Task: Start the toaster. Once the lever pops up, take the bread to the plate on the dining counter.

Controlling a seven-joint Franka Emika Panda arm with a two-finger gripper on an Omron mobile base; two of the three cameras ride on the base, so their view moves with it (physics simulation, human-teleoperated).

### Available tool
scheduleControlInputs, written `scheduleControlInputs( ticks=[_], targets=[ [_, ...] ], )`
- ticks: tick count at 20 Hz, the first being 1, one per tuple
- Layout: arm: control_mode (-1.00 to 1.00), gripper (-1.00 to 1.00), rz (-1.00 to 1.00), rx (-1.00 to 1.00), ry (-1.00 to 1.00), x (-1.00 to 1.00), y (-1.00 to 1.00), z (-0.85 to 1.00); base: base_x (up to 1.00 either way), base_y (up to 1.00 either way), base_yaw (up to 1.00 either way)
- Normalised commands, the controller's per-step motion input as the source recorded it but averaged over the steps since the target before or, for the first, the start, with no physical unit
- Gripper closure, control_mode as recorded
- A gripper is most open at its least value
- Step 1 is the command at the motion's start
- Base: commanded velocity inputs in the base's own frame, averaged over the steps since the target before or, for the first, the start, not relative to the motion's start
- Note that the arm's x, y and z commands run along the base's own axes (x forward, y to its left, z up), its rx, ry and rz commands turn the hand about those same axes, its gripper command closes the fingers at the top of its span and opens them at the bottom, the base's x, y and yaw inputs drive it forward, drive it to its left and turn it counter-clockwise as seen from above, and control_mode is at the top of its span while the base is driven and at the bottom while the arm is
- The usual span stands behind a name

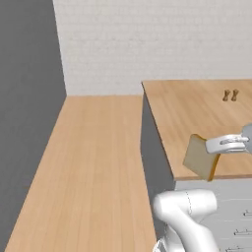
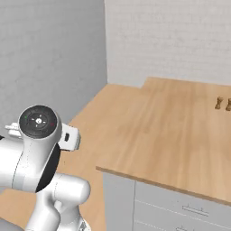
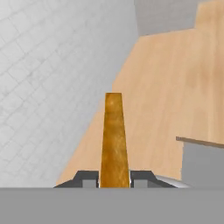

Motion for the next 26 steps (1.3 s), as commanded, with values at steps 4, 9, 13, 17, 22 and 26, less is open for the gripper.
scheduleControlInputs(
  ticks=[4, 9, 13, 17, 22, 26],
  targets=[
    [1.00, 1.00, 0.00, 0.00, 0.00, 0.00, 0.00, 0.00, 0.62, 1.00, 0.24],
    [1.00, 1.00, 0.00, 0.00, 0.00, 0.00, 0.00, 0.00, 1.00, 0.33, 0.03],
    [1.00, 1.00, 0.00, 0.00, 0.00, 0.00, 0.00, 0.00, 1.00, 0.06, -0.06],
    [1.00, 1.00, 0.00, 0.00, 0.00, 0.00, 0.00, 0.00, 1.00, 0.00, -0.18],
    [1.00, 1.00, 0.00, 0.00, 0.00, 0.00, 0.00, 0.00, 1.00, 0.04, -0.20],
    [1.00, 1.00, 0.00, 0.00, 0.00, 0.00, 0.00, 0.00, 1.00, 0.24, -0.13]
  ],
)
